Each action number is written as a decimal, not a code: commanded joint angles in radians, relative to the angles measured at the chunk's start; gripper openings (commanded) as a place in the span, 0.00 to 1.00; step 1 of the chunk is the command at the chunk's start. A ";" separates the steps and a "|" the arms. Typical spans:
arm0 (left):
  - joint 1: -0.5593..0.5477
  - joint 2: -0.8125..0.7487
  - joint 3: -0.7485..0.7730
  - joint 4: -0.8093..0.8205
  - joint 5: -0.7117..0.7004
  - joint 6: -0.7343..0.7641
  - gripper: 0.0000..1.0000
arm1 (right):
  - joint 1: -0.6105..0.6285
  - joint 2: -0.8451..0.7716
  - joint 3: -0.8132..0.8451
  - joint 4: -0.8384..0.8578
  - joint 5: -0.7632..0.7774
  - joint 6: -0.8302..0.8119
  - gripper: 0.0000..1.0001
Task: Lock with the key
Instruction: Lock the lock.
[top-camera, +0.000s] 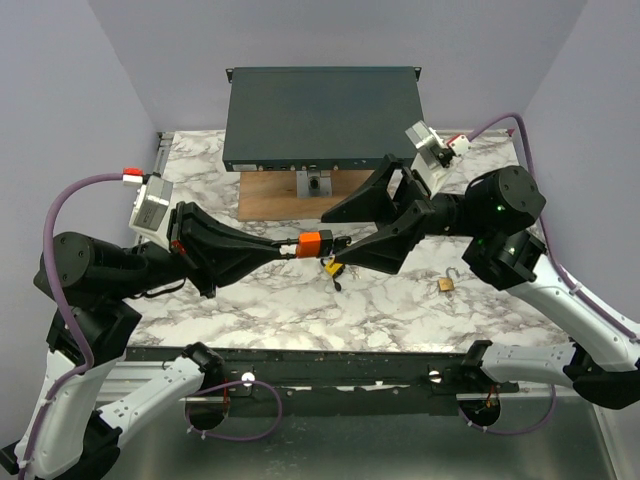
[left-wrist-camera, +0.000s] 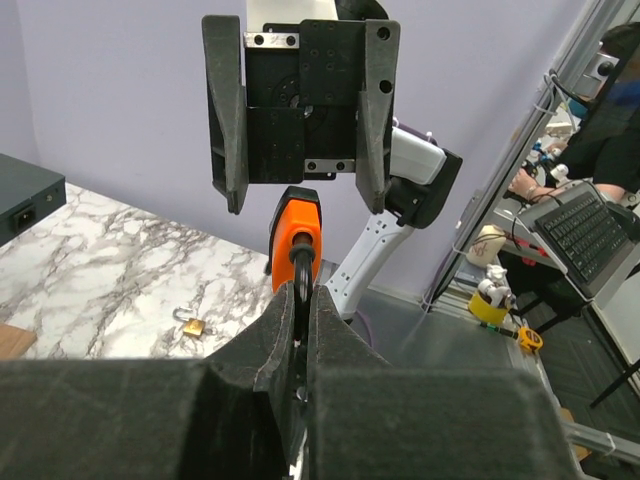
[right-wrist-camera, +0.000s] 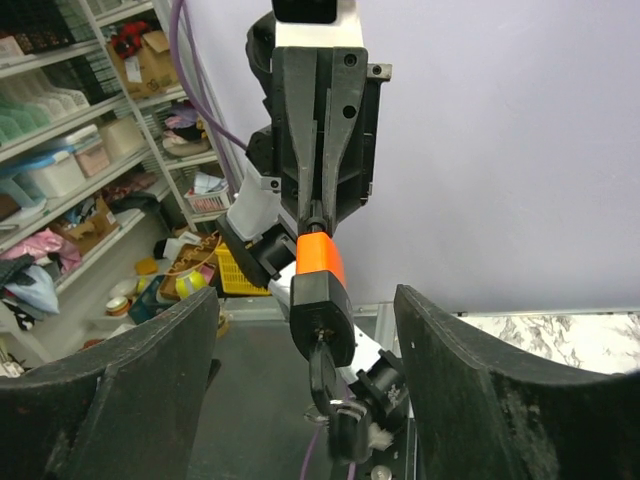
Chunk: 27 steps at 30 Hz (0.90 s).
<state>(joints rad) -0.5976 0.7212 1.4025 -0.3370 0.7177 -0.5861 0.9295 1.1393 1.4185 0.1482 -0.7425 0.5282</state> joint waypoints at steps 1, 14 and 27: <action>0.003 0.006 0.029 0.067 -0.041 -0.020 0.00 | 0.008 0.029 0.017 0.027 -0.029 -0.012 0.69; 0.003 0.019 0.035 0.062 -0.054 -0.017 0.00 | 0.021 0.018 -0.004 -0.010 0.003 -0.050 0.43; 0.003 0.027 0.024 0.070 -0.060 -0.024 0.00 | 0.030 0.021 0.002 -0.052 0.006 -0.071 0.40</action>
<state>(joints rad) -0.5976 0.7464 1.4025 -0.3302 0.6884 -0.5972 0.9485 1.1725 1.4181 0.1169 -0.7467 0.4770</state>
